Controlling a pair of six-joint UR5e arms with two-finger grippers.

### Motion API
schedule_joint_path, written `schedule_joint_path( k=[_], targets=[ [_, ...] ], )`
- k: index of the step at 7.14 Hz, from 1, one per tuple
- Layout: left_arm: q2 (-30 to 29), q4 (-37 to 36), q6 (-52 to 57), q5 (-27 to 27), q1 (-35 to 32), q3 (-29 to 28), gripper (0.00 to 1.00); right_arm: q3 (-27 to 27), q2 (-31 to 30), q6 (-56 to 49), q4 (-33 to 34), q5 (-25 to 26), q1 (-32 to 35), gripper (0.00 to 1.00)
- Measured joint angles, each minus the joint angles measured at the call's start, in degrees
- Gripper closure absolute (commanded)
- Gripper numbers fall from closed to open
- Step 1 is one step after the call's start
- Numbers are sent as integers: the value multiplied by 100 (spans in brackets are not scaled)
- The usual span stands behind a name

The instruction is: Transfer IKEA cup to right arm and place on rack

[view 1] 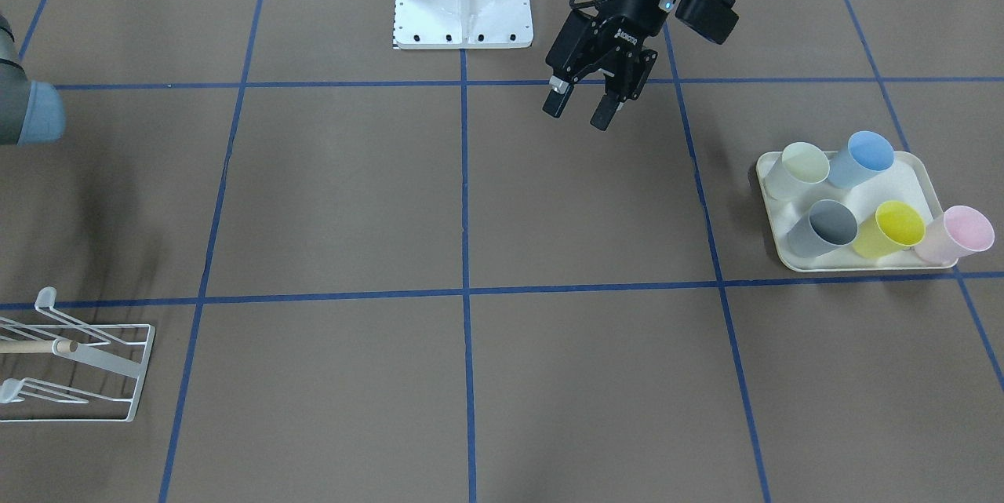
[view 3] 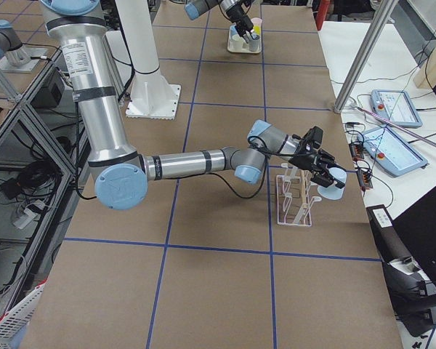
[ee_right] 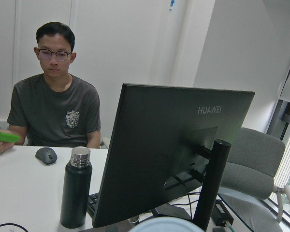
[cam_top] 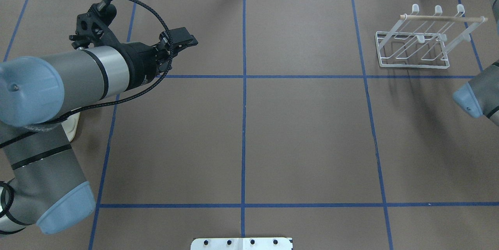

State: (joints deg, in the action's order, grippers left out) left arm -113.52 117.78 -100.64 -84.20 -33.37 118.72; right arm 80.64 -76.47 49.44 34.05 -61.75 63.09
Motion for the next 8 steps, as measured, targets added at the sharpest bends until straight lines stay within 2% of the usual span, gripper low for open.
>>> schedule_joint_path(
  k=[8],
  targets=[
    [6, 8, 0, 0, 24, -40, 0, -356, 3, 3, -10, -127, -337, 100]
  ],
)
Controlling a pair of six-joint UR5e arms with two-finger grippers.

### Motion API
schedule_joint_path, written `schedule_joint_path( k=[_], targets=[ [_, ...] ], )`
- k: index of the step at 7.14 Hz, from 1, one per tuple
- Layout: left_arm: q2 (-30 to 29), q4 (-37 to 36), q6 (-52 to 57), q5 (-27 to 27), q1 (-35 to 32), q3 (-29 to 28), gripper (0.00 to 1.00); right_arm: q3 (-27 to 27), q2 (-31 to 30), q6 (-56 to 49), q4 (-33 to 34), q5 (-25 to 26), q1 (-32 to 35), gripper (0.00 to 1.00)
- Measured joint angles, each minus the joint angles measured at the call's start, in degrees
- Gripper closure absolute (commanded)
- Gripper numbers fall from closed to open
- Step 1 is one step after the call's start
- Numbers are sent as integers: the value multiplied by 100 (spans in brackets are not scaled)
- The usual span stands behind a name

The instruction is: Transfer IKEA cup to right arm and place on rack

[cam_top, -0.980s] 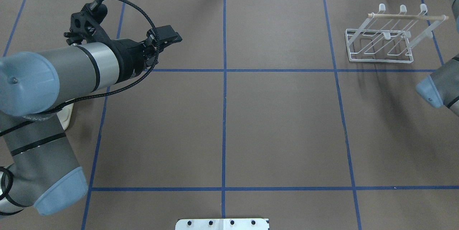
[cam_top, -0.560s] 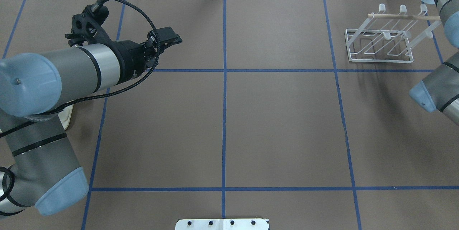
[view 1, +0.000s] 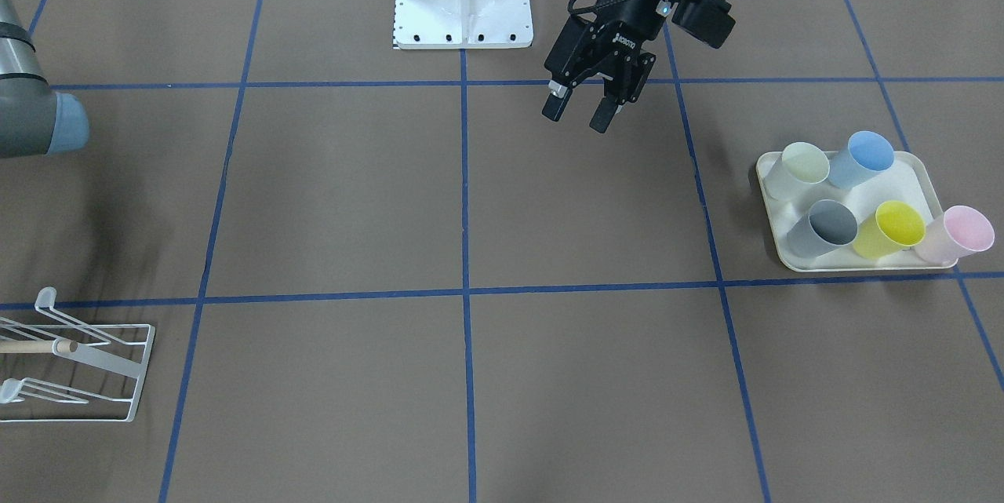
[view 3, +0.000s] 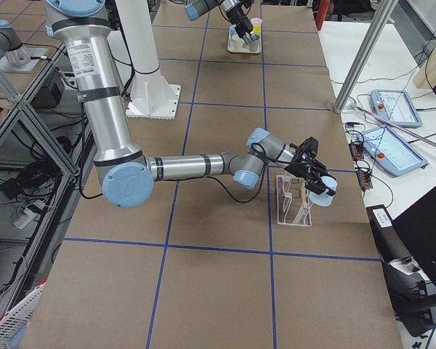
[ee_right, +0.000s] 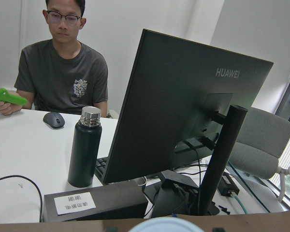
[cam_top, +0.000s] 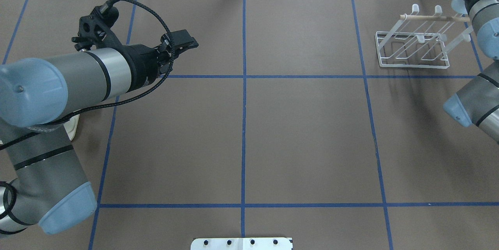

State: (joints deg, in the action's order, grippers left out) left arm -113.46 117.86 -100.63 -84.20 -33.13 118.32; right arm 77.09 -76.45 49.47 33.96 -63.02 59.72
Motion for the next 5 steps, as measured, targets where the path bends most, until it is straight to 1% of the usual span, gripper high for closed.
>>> schedule_joint_path(
  k=[3, 4, 5],
  targets=[
    [0, 0, -6, 8, 15, -16, 0, -28, -40, 7, -3, -53, -12, 100],
    [-3, 0, -8, 14, 20, -17, 0, -37, -53, 9, -3, -73, -13, 75],
    [-6, 0, -11, 16, 23, -14, 0, -51, -64, 8, -1, -110, -13, 42]
  ],
)
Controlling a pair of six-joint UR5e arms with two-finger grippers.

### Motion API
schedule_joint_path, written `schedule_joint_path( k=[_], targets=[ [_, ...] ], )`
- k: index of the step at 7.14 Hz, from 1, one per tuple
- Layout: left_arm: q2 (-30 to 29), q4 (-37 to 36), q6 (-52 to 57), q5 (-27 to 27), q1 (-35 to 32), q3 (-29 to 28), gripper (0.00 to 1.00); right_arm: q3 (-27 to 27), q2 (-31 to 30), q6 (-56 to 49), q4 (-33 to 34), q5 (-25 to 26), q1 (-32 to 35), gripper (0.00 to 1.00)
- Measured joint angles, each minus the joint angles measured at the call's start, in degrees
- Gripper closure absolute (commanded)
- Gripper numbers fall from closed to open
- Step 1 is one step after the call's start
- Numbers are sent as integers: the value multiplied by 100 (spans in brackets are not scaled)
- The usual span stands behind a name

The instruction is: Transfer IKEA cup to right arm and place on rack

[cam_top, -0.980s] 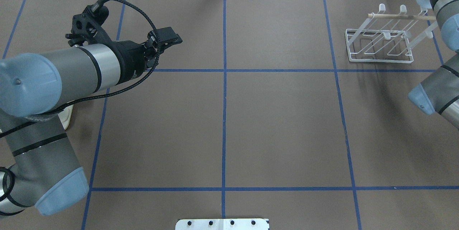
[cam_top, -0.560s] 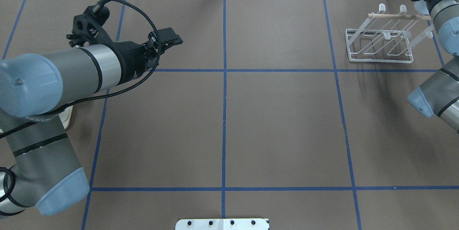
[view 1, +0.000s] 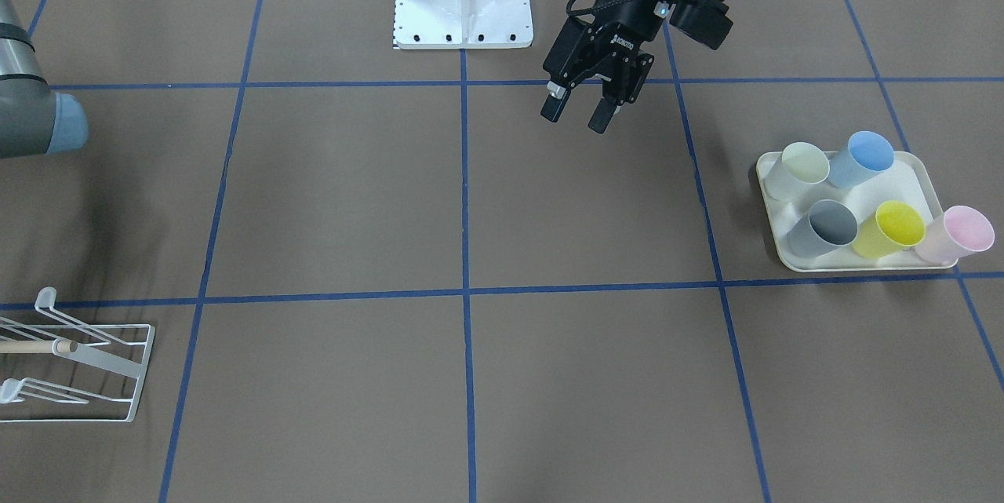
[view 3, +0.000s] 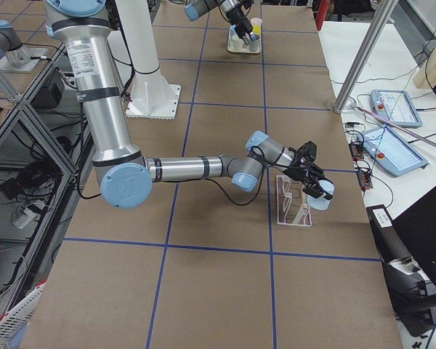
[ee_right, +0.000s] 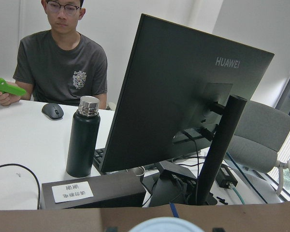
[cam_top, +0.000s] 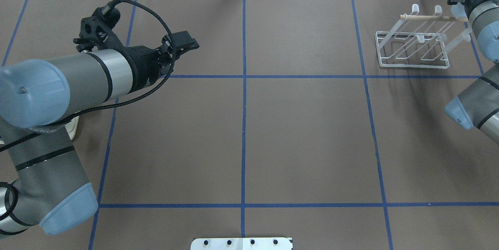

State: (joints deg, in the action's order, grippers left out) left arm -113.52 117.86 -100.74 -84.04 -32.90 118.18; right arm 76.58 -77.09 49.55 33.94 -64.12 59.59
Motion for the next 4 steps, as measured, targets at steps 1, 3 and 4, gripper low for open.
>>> schedule_joint_path(
  k=[1, 3, 4],
  targets=[
    [-4, 0, -2, 1, 2, 3, 0, -18, -9, -6, 2, -39, 0, 36],
    [-19, 0, 1, 5, 3, 2, 0, -48, -22, -16, -1, -92, 0, 2],
    [-27, 0, 2, 3, 3, -1, 0, -50, -27, -19, -4, -104, 0, 2]
  ],
)
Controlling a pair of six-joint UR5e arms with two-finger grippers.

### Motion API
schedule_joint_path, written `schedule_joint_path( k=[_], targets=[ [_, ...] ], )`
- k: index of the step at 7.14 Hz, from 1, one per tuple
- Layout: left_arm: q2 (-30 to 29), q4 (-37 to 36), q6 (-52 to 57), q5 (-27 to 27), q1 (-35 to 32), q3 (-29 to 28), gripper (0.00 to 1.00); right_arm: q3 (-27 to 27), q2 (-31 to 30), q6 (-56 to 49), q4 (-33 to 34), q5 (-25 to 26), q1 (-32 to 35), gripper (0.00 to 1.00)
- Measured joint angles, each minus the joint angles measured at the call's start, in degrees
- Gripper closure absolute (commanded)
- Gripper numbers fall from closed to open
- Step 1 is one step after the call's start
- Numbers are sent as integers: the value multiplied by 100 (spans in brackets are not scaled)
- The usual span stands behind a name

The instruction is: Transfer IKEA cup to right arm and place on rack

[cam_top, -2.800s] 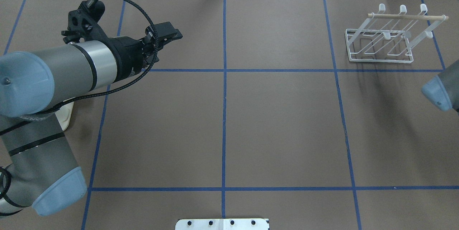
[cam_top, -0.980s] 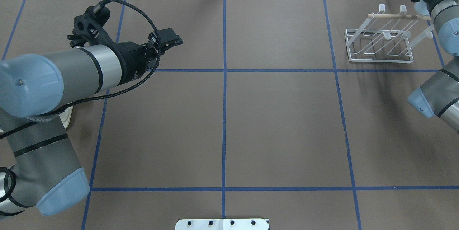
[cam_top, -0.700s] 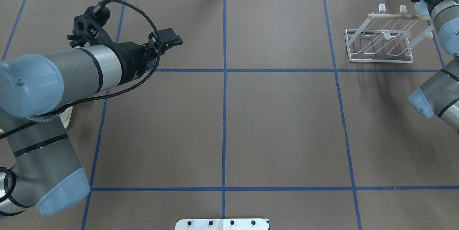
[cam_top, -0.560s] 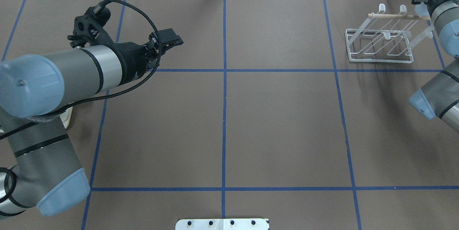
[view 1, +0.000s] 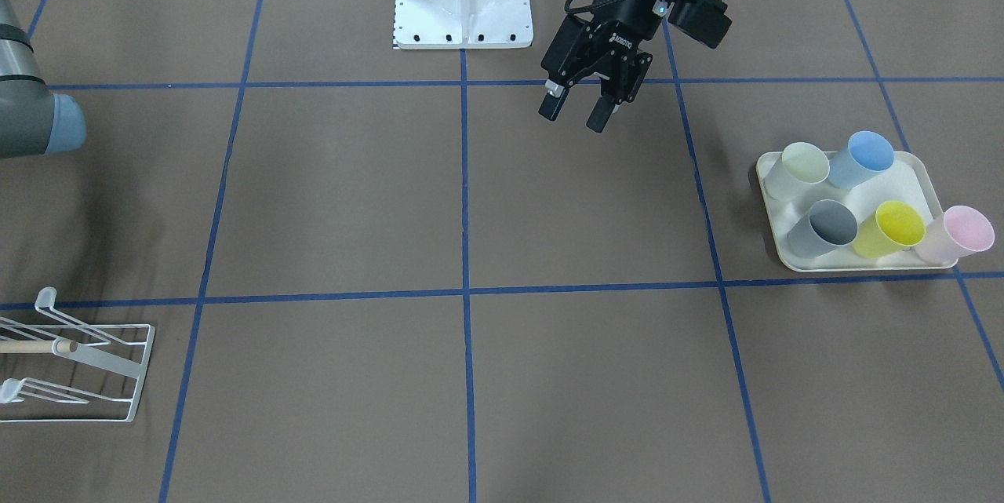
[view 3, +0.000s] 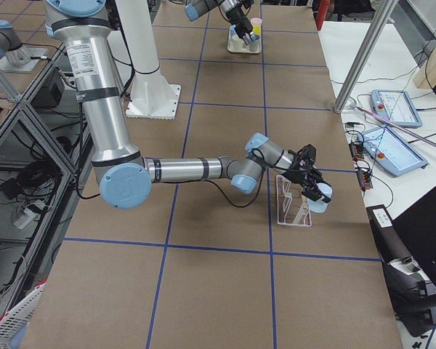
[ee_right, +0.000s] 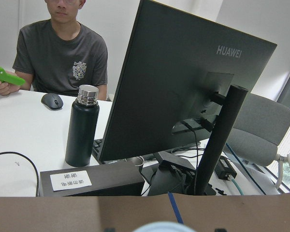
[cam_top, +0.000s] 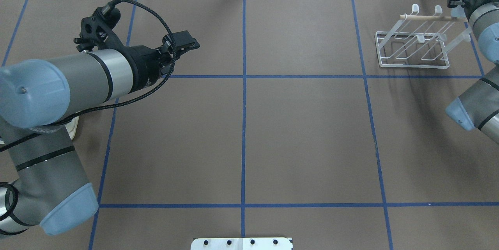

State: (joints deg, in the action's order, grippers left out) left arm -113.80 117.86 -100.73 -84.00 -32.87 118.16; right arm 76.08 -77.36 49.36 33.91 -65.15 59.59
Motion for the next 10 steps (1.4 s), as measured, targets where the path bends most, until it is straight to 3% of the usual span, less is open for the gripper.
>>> schedule_joint_path(
  k=[5, 8, 10],
  targets=[
    [-11, 0, -3, -10, 0, 3, 0, 71, 2, 14, -61, -108, 47, 2],
    [7, -121, 222, -179, -142, 64, 0, 802, -75, 248, -61, -1090, 439, 2],
    [20, -666, 726, -819, -649, 127, 0, 1744, -349, 565, 342, -1827, 578, 2]
  ],
)
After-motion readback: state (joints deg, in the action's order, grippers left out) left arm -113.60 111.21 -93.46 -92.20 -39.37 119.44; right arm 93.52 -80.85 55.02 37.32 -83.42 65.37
